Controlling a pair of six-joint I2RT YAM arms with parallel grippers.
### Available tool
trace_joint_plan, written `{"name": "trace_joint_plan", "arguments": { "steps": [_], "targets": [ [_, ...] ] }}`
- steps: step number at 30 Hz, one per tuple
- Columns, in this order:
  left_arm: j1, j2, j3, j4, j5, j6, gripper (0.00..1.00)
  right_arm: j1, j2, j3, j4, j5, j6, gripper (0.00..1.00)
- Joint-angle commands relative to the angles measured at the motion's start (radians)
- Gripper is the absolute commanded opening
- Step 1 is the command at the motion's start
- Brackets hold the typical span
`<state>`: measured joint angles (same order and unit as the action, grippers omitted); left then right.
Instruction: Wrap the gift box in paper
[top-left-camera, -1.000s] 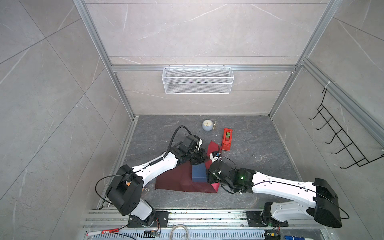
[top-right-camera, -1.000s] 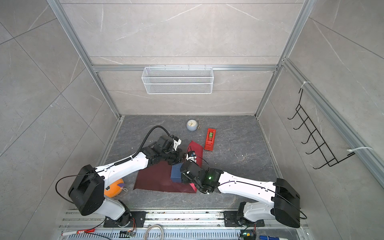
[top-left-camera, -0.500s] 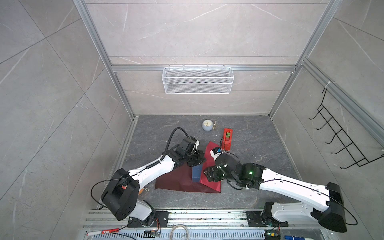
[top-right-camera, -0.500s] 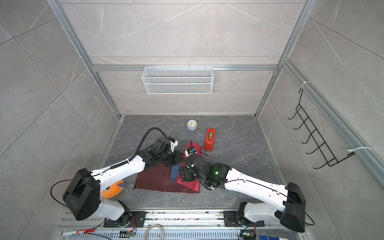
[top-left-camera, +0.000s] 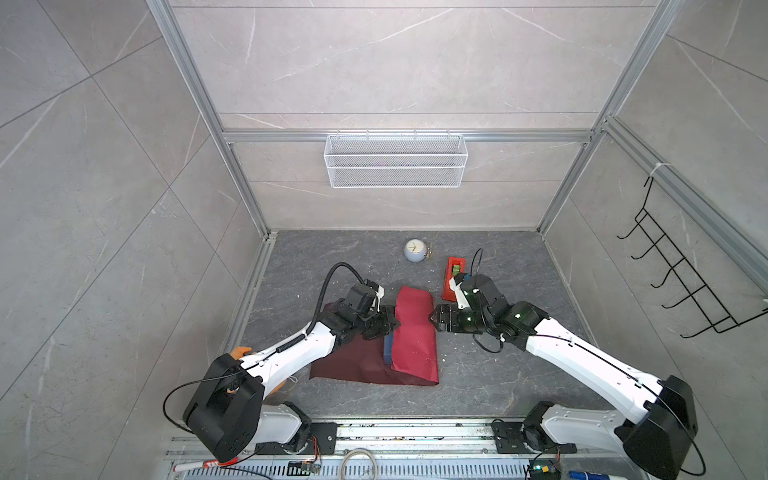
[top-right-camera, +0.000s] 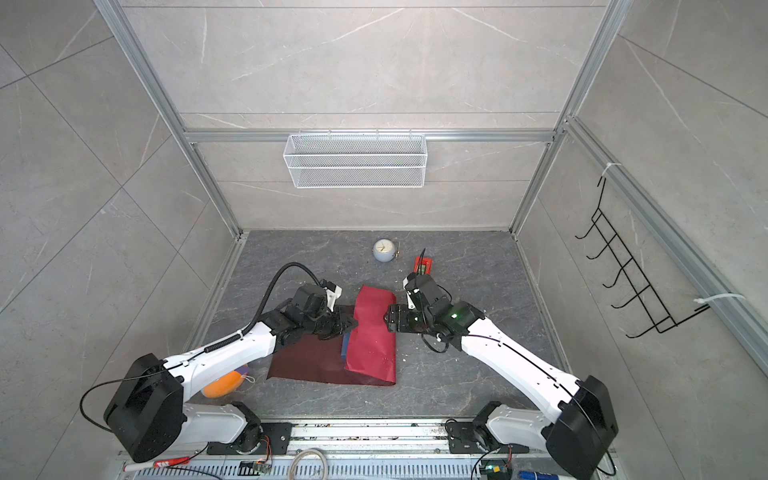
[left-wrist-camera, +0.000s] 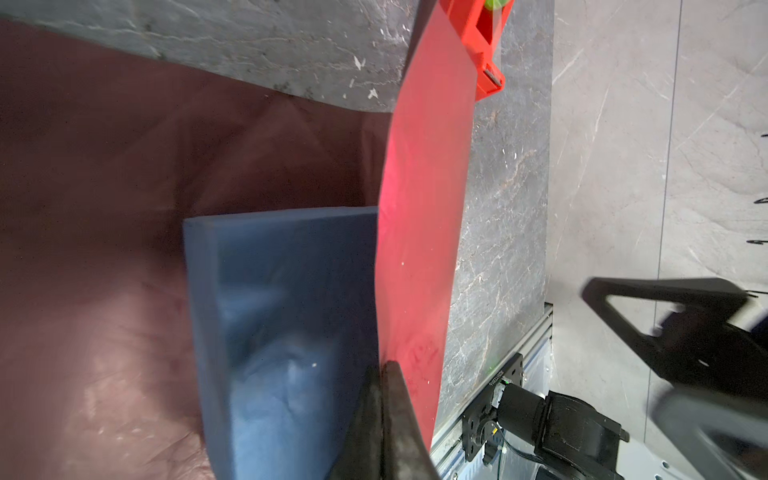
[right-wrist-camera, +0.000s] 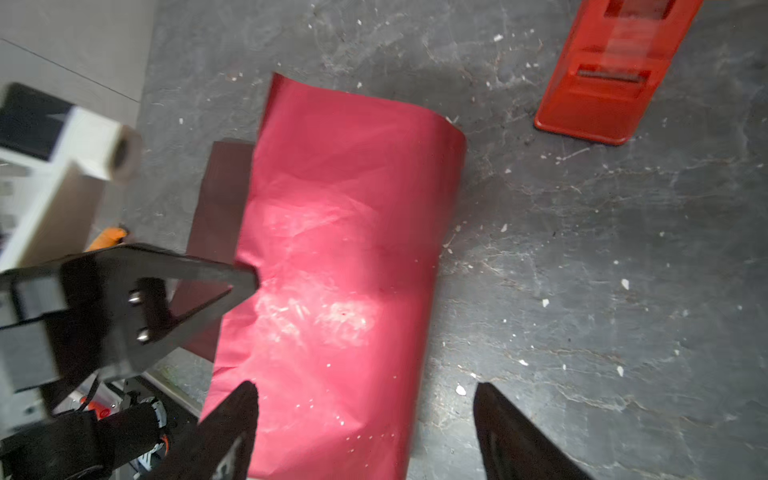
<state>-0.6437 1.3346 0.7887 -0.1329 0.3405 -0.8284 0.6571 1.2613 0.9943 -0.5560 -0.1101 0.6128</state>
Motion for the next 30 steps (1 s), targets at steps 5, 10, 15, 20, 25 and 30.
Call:
{"name": "trace_joint_plan", "arguments": {
  "steps": [5,10,15,20,25,30],
  "targets": [
    [0.032,-0.048,-0.027,0.015,0.003,0.015,0.0,-0.024,0.127,0.003,0.048,-0.057,0.006,0.84],
    [0.042,-0.051,-0.046,0.017,0.005,0.014,0.0,-0.024,0.191,0.007,0.08,-0.071,-0.003,0.84],
    [0.049,-0.052,-0.054,0.017,0.003,0.018,0.0,-0.024,0.234,0.01,0.114,-0.091,-0.01,0.85],
    [0.058,-0.055,-0.063,0.012,0.003,0.023,0.0,-0.024,0.27,0.025,0.116,-0.095,-0.028,0.87],
    [0.064,-0.06,-0.075,0.009,0.002,0.026,0.0,-0.025,0.31,0.039,0.122,-0.102,-0.033,0.88],
    [0.067,-0.066,-0.088,0.008,-0.007,0.029,0.0,-0.024,0.335,0.05,0.13,-0.112,-0.032,0.88]
  ]
}}
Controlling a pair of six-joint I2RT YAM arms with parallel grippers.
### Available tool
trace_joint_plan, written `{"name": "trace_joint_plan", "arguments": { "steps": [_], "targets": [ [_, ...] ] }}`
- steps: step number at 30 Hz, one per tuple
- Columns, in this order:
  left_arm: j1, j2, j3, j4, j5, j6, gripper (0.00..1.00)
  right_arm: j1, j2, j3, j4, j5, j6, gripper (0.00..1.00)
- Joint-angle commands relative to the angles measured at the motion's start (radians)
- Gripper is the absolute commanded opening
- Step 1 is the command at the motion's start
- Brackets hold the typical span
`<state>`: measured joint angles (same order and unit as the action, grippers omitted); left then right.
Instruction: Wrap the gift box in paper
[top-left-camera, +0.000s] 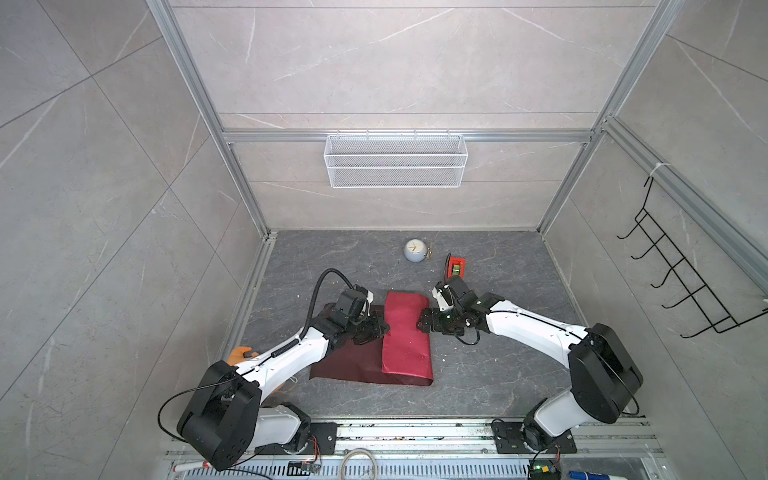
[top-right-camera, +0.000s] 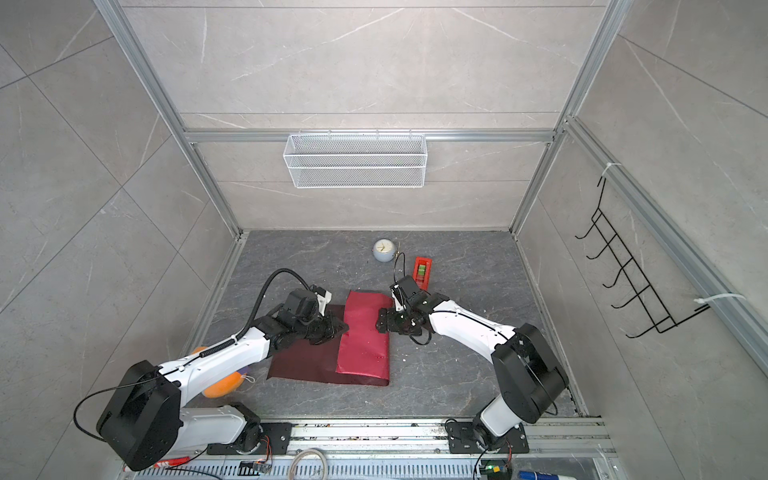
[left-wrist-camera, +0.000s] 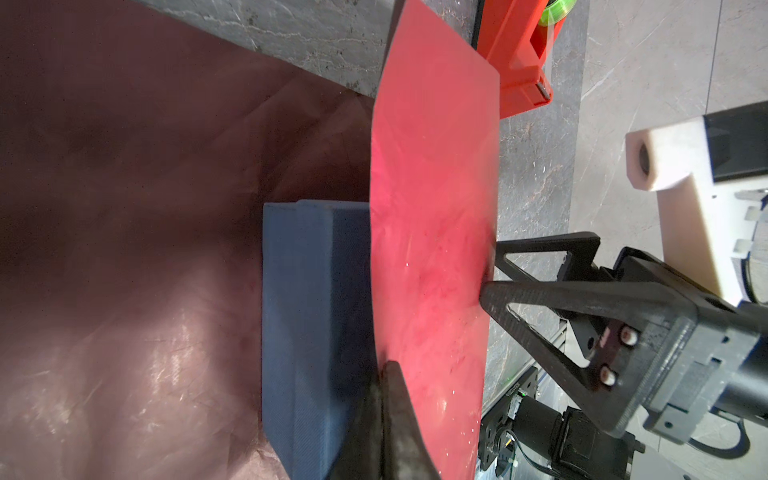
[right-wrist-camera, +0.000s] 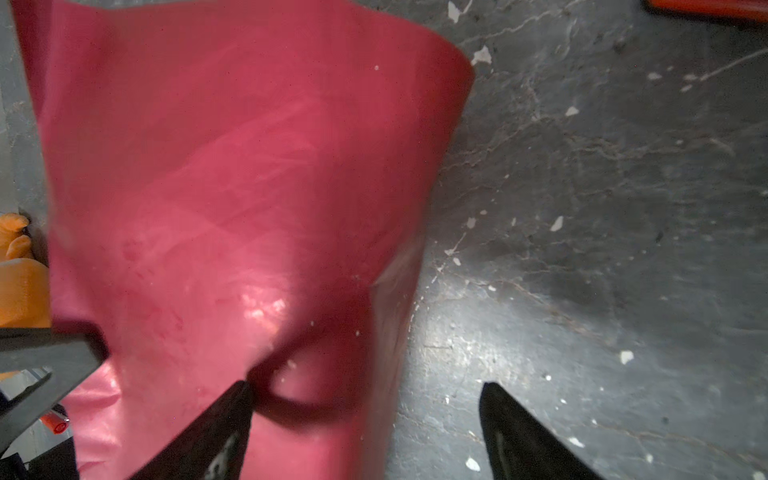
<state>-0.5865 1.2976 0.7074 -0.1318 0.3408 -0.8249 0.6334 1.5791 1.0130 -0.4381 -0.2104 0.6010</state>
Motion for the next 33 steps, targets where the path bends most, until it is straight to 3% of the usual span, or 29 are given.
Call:
{"name": "trace_joint_plan", "arguments": {
  "steps": [1,7,13,19,33],
  "targets": [
    [0.012,-0.029,-0.009,0.008,-0.009,0.028,0.0,0.0,0.02,0.033,0.013,-0.013,-0.021,0.88],
    [0.013,-0.02,-0.019,0.016,-0.01,0.032,0.0,-0.004,0.035,0.039,0.022,-0.015,-0.017,0.87],
    [0.013,-0.014,-0.025,0.02,-0.008,0.035,0.0,-0.062,0.023,0.009,0.128,-0.135,0.022,0.87],
    [0.013,-0.003,-0.023,0.023,-0.006,0.039,0.0,-0.093,0.104,0.031,0.237,-0.211,0.089,0.88],
    [0.014,-0.003,-0.025,0.02,-0.009,0.048,0.0,-0.131,0.235,0.123,0.35,-0.26,0.178,0.87]
  ]
}}
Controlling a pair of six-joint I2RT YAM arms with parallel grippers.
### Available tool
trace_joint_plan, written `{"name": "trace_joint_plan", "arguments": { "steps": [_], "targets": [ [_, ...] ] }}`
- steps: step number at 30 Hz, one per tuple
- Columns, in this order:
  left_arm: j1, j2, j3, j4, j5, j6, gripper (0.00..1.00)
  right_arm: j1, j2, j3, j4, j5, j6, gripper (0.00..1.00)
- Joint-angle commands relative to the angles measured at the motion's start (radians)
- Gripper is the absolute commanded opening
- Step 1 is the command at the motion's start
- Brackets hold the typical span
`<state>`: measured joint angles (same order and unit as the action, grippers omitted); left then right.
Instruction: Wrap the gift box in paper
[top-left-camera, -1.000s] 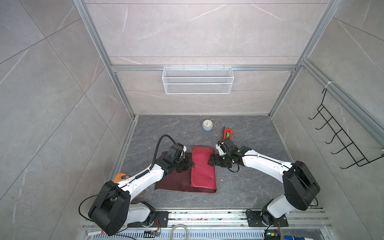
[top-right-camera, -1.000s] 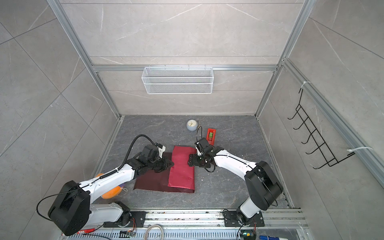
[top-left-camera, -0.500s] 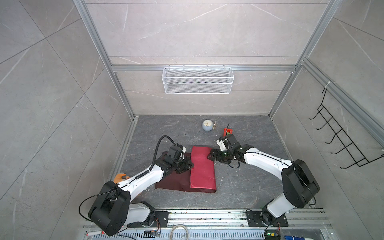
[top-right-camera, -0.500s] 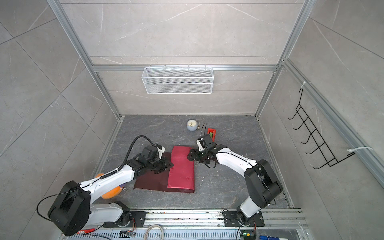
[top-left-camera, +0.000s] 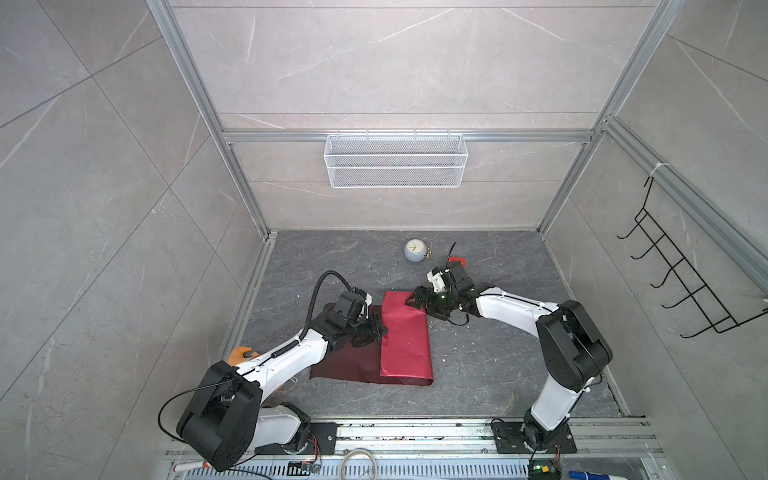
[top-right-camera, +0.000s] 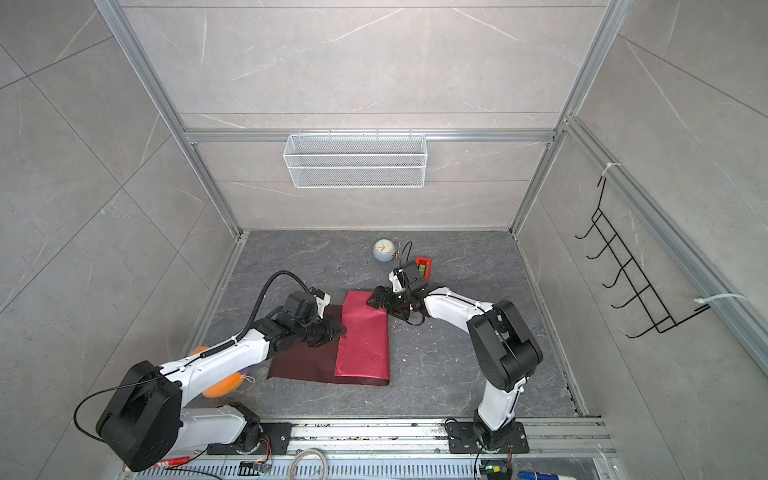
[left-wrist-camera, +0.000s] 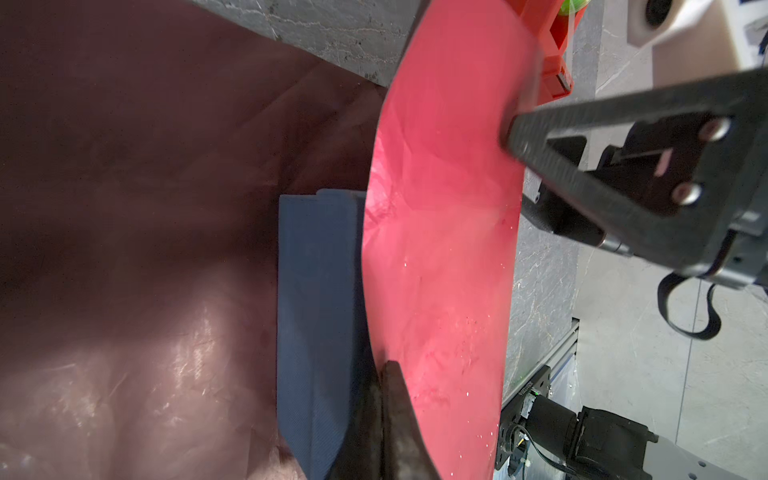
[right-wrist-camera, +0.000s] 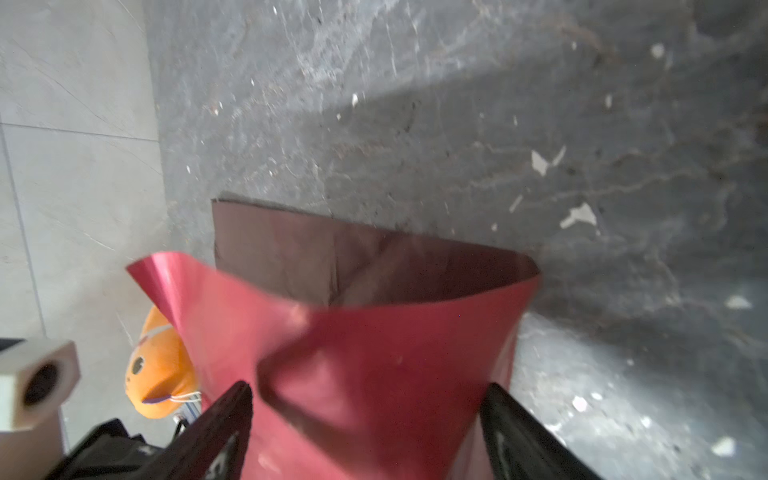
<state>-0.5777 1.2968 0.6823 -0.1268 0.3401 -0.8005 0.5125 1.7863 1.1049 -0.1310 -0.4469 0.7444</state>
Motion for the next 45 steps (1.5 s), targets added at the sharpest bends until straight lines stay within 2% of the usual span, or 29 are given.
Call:
{"name": "trace_joint_plan", "arguments": {
  "steps": [1,6,11,22,45],
  "targets": [
    [0.006,0.0,-0.001,0.015,-0.009,0.025,0.0,-0.014,0.036,0.036,0.051,-0.03,0.041,0.86],
    [0.006,0.002,0.002,0.016,-0.007,0.026,0.0,-0.038,0.049,0.052,0.058,-0.022,0.053,0.86],
    [0.006,-0.001,0.002,0.015,-0.007,0.026,0.0,-0.046,-0.023,0.006,-0.022,0.094,-0.015,0.86],
    [0.006,-0.008,0.006,0.005,-0.018,0.029,0.0,-0.005,-0.223,-0.218,0.005,0.052,-0.054,0.88],
    [0.027,-0.02,-0.009,-0.013,-0.03,0.046,0.0,0.081,-0.191,-0.212,-0.062,0.091,-0.101,0.87]
  ]
}}
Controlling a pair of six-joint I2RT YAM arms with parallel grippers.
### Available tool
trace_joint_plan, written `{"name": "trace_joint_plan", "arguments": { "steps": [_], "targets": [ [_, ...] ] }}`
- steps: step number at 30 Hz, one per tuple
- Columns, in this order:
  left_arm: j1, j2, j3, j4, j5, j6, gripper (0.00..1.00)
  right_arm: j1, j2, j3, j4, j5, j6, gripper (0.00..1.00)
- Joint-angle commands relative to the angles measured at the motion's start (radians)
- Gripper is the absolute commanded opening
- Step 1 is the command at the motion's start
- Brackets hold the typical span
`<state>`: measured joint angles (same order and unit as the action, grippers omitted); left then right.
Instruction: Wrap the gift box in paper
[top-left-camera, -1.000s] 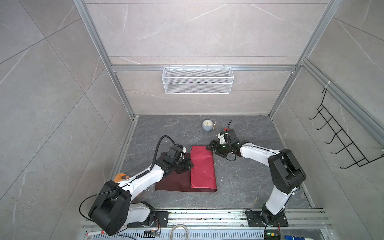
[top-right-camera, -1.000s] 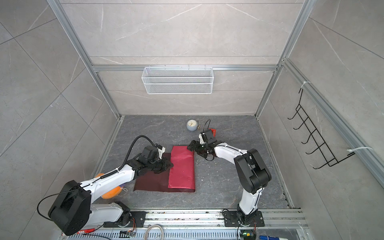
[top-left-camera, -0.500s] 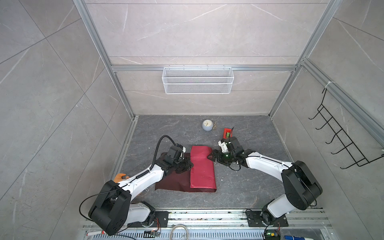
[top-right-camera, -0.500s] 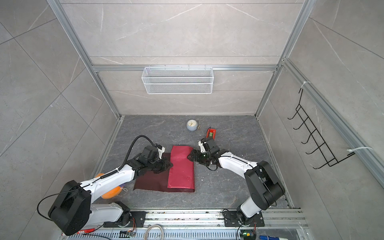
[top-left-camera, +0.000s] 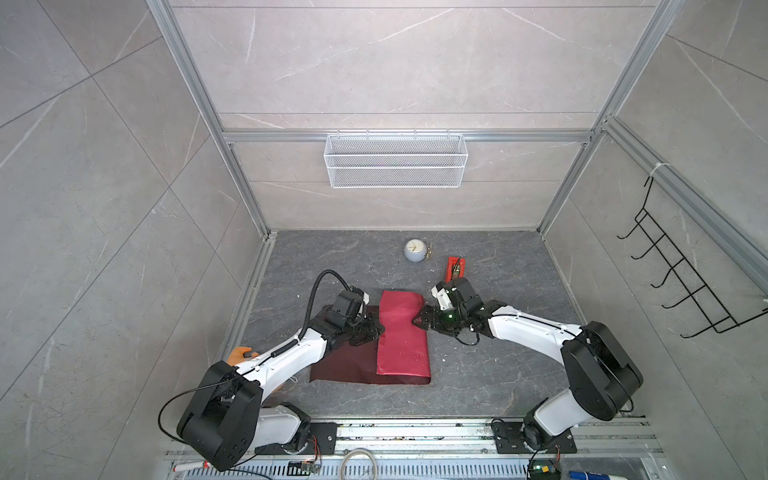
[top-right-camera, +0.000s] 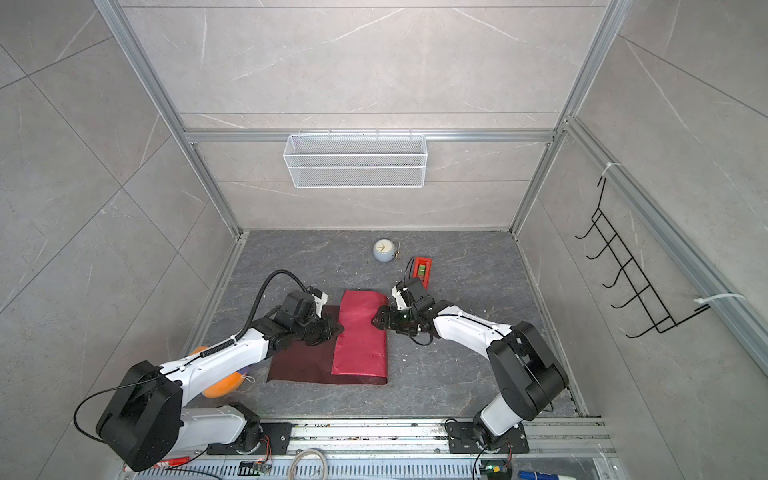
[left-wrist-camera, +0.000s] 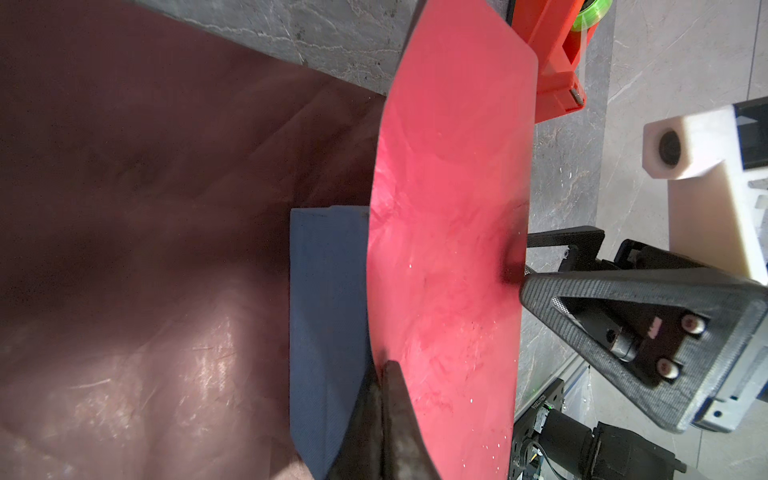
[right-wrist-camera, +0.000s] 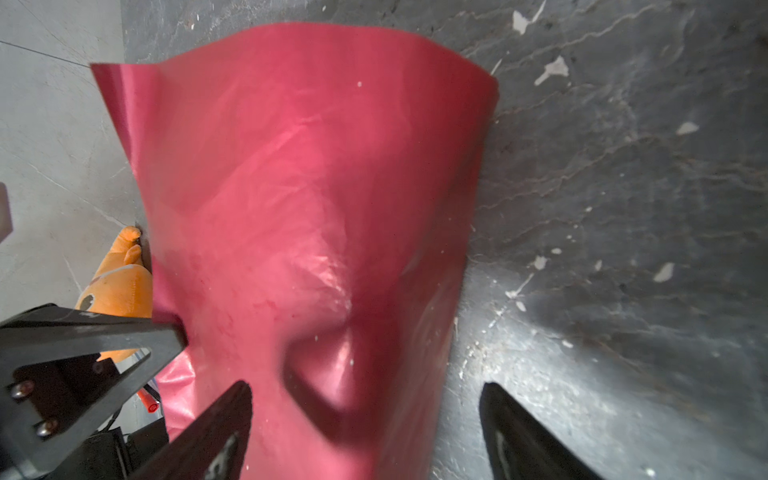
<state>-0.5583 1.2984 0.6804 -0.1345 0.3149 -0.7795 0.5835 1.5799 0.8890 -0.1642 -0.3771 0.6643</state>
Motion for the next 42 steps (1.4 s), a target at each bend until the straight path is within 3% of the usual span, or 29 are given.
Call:
{"name": "trace_joint_plan", "arguments": {
  "steps": [1,34,36,42],
  "targets": [
    [0.009,-0.024,-0.008,-0.007,-0.005,0.026,0.0,0.012,0.014,0.004,-0.031,0.022,-0.022,0.87],
    [0.02,-0.035,-0.036,-0.048,-0.058,0.053,0.0,0.042,0.058,0.004,-0.082,0.069,-0.052,0.86],
    [0.021,-0.042,-0.034,-0.054,-0.064,0.05,0.07,0.044,0.06,0.004,-0.086,0.074,-0.056,0.86],
    [0.021,-0.05,0.002,-0.069,-0.079,0.045,0.45,0.046,0.063,0.002,-0.098,0.084,-0.068,0.86]
  ]
}}
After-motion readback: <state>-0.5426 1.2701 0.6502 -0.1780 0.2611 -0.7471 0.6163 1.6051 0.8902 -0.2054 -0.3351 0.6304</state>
